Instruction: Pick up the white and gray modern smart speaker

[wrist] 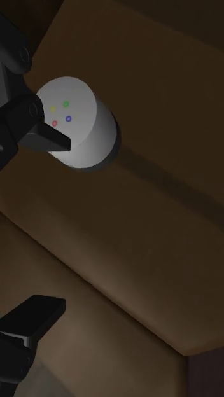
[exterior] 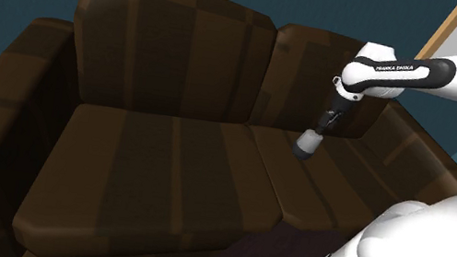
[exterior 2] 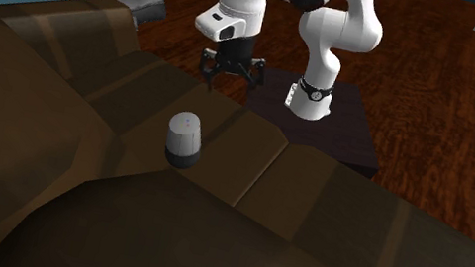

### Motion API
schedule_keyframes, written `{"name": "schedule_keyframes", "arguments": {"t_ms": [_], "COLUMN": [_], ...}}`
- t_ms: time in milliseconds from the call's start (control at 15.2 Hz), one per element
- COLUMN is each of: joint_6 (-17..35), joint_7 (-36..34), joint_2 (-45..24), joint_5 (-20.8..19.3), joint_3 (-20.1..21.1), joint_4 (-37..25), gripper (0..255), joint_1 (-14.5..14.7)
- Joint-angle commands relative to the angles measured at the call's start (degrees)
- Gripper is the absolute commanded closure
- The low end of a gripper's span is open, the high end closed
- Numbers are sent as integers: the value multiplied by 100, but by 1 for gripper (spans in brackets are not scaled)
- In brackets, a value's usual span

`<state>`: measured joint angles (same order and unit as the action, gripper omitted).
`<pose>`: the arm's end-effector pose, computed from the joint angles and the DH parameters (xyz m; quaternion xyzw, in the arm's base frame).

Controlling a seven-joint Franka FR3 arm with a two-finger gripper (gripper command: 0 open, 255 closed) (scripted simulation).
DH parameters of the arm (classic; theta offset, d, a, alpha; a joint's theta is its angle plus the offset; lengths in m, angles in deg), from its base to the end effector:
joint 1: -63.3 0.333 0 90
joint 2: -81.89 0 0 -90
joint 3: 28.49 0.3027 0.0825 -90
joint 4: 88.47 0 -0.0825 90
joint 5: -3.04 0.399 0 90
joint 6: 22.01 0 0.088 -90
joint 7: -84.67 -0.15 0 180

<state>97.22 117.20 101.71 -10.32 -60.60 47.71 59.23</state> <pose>0.3696 -0.2889 0.3717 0.9992 0.0383 -0.0017 0.0123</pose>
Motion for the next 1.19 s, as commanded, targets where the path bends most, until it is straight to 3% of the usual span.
{"name": "schedule_keyframes", "arguments": {"t_ms": [0, 462, 1056, 1122], "joint_6": [268, 806, 1345, 1350], "joint_7": [507, 2252, 2539, 2530], "joint_2": [-521, -2322, -2761, -2747], "joint_5": [203, 1574, 1984, 1973], "joint_3": [-358, -1032, -948, -949], "joint_4": [-252, -1154, -932, -917], "gripper": [0, 0, 0, 255], "joint_1": [46, 30, -67, -63]}}
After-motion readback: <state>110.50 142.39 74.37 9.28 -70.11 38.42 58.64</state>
